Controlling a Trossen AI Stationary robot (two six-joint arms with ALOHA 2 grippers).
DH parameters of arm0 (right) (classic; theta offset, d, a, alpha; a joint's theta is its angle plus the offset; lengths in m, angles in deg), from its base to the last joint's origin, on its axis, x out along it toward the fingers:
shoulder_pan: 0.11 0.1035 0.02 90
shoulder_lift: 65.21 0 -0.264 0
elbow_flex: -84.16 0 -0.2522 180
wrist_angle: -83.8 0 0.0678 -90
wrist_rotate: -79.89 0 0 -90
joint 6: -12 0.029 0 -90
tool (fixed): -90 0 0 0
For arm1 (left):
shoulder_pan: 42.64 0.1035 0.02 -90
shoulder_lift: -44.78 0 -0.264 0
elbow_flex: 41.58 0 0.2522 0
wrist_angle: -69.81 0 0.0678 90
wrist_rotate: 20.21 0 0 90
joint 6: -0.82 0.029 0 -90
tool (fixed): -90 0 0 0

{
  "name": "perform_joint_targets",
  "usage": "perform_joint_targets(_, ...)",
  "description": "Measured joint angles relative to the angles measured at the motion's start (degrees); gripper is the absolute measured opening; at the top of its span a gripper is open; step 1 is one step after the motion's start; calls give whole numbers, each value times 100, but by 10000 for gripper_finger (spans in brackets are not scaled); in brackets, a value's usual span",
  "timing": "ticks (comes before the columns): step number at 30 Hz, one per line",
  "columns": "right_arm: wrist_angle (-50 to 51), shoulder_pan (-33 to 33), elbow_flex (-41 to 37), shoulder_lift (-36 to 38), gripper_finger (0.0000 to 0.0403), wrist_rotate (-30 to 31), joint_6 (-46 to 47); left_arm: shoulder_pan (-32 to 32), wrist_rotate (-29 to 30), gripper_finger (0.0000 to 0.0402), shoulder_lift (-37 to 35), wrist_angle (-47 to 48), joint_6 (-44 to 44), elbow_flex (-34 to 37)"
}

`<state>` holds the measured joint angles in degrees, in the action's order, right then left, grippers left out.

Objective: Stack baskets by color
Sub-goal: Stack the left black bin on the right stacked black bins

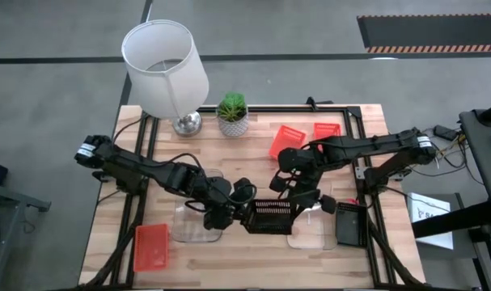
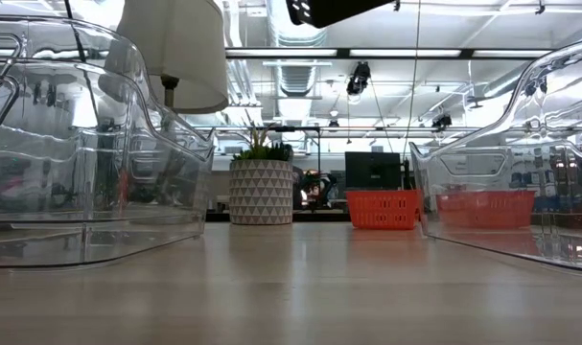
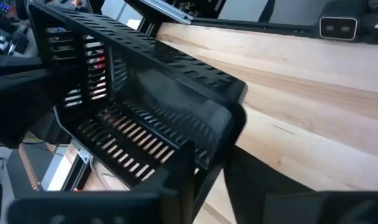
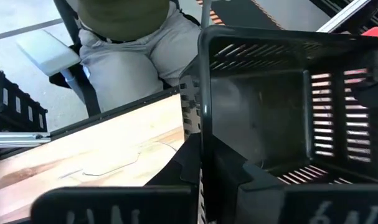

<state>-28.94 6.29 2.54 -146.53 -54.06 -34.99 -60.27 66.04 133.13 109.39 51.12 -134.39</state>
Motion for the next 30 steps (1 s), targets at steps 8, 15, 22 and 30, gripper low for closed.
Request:
perform_joint_targets(8,94,8,4,9,8,580,747,2,1109,125,-154,474,-108,0)
perform_joint_targets(15,430,8,9,66,8,1547,1877,13,2318,132,-423,1048,-658,0)
perform_joint_targets(22,939,15,9,222,8,2917,3248,15,2849,132,-593,1209,-1083,0)
perform_joint_targets(30,2151,198,9,521,8,4365,4963,39,3595,132,-671,952,-1993,0)
